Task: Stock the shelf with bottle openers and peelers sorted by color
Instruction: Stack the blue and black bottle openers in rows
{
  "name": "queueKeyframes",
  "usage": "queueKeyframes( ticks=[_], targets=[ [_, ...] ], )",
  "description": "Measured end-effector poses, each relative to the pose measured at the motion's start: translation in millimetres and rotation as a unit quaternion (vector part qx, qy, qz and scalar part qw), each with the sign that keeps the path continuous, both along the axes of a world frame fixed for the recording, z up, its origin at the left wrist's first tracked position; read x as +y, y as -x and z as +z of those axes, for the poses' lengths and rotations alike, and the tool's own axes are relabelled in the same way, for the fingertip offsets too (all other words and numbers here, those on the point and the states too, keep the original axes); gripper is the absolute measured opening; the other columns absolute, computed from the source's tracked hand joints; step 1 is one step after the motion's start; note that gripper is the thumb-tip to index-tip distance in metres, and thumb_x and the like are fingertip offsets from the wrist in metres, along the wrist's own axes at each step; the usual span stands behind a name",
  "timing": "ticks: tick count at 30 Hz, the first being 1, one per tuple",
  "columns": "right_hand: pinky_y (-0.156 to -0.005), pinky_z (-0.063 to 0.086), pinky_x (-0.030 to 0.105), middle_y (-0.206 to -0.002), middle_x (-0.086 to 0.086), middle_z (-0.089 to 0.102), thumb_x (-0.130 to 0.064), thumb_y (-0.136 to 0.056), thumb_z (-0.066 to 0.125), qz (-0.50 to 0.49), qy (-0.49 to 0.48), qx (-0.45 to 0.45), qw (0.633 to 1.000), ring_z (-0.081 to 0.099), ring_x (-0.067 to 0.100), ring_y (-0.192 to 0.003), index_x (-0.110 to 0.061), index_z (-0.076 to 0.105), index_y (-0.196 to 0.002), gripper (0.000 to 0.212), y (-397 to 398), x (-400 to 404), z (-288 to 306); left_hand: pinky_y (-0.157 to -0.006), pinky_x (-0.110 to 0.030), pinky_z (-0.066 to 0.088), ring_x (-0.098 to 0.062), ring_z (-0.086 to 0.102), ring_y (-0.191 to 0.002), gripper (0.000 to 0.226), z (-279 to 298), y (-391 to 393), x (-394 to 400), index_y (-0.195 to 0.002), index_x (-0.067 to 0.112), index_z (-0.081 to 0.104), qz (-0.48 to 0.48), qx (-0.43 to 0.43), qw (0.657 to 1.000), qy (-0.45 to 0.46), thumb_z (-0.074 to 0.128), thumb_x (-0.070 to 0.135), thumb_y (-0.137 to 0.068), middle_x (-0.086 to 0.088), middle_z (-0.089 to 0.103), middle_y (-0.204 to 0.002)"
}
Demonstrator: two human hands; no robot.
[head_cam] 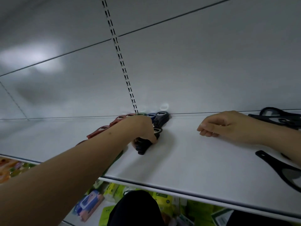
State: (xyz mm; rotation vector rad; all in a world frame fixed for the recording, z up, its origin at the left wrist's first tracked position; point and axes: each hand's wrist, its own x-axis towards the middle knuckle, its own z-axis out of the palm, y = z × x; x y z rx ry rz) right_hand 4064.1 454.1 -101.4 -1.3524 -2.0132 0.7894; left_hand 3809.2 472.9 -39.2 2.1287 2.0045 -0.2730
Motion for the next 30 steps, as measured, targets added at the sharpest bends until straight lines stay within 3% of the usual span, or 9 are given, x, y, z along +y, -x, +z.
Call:
queueKeyframes(
  ticks=[5,8,12,17,23,27,30],
  targets=[
    [-0.088,0.055,0.024,-0.092,-0.017,0.075,-0.044,-0.095,0.054,-0.003,-0.006,-0.021,1.000,0.070,0.000,-0.088,-0.029,0.075,-0.096,0.026,-1,-1,1,-0.080,-0.044,0.061,-0.035,0.072,-0.092,0.033,-6,-3,9,-0.104,0.000,0.061,0.034,-0.050,0.998,0.002,0.070,0.027,-0.088,-0.019,0.071,-0.105],
    [-0.087,0.054,0.023,-0.092,-0.018,0.075,-0.046,-0.095,0.052,-0.001,-0.013,-0.033,0.999,0.069,-0.001,-0.087,-0.030,0.075,-0.096,0.028,-2,-1,3,-0.083,-0.040,0.060,-0.032,0.071,-0.091,0.031,-6,-7,12,-0.101,0.003,0.059,0.027,-0.040,0.999,-0.011,0.068,0.030,-0.088,-0.016,0.070,-0.103],
    [-0.087,0.054,0.023,-0.092,-0.018,0.075,-0.044,-0.095,0.053,-0.001,-0.015,-0.036,0.999,0.069,-0.002,-0.087,-0.029,0.075,-0.097,0.026,-2,0,2,-0.088,-0.040,0.058,-0.032,0.071,-0.096,0.052,-4,-9,17,-0.121,0.002,0.058,0.046,-0.035,0.998,0.014,0.069,0.041,-0.087,-0.016,0.070,-0.109],
    [-0.084,0.052,0.018,-0.092,-0.021,0.074,-0.043,-0.096,0.053,-0.003,-0.017,-0.041,0.999,0.069,-0.004,-0.086,-0.029,0.075,-0.095,0.026,-2,0,3,-0.093,-0.039,0.055,-0.032,0.069,-0.103,0.071,1,-17,22,-0.120,0.001,0.057,0.056,-0.030,0.997,0.042,0.060,0.063,-0.086,-0.018,0.068,-0.111],
    [-0.072,0.047,0.005,-0.088,-0.022,0.074,-0.037,-0.097,0.054,-0.001,-0.024,-0.038,0.999,0.069,-0.006,-0.082,-0.027,0.075,-0.093,0.023,-3,1,2,-0.084,-0.033,0.053,-0.033,0.068,-0.099,0.058,3,-18,27,-0.126,-0.003,0.055,0.050,-0.029,0.998,0.010,0.063,0.044,-0.093,-0.018,0.067,-0.111],
    [-0.070,0.045,0.003,-0.087,-0.021,0.074,-0.037,-0.098,0.054,-0.001,-0.026,-0.047,0.999,0.068,-0.007,-0.080,-0.028,0.074,-0.092,0.022,-4,0,3,-0.080,-0.045,0.059,-0.039,0.069,-0.101,0.061,2,-10,29,-0.126,-0.006,0.050,0.106,-0.057,0.987,0.103,0.076,0.033,-0.086,-0.023,0.066,-0.103],
    [-0.070,0.044,0.003,-0.087,-0.022,0.074,-0.036,-0.098,0.054,-0.002,-0.025,-0.053,0.998,0.068,-0.007,-0.079,-0.028,0.074,-0.092,0.022,-3,0,4,-0.076,-0.040,0.061,-0.035,0.071,-0.097,0.044,1,-2,25,-0.112,-0.009,0.055,0.112,-0.040,0.985,0.128,0.076,0.019,-0.085,-0.021,0.066,-0.091]
  ],
)
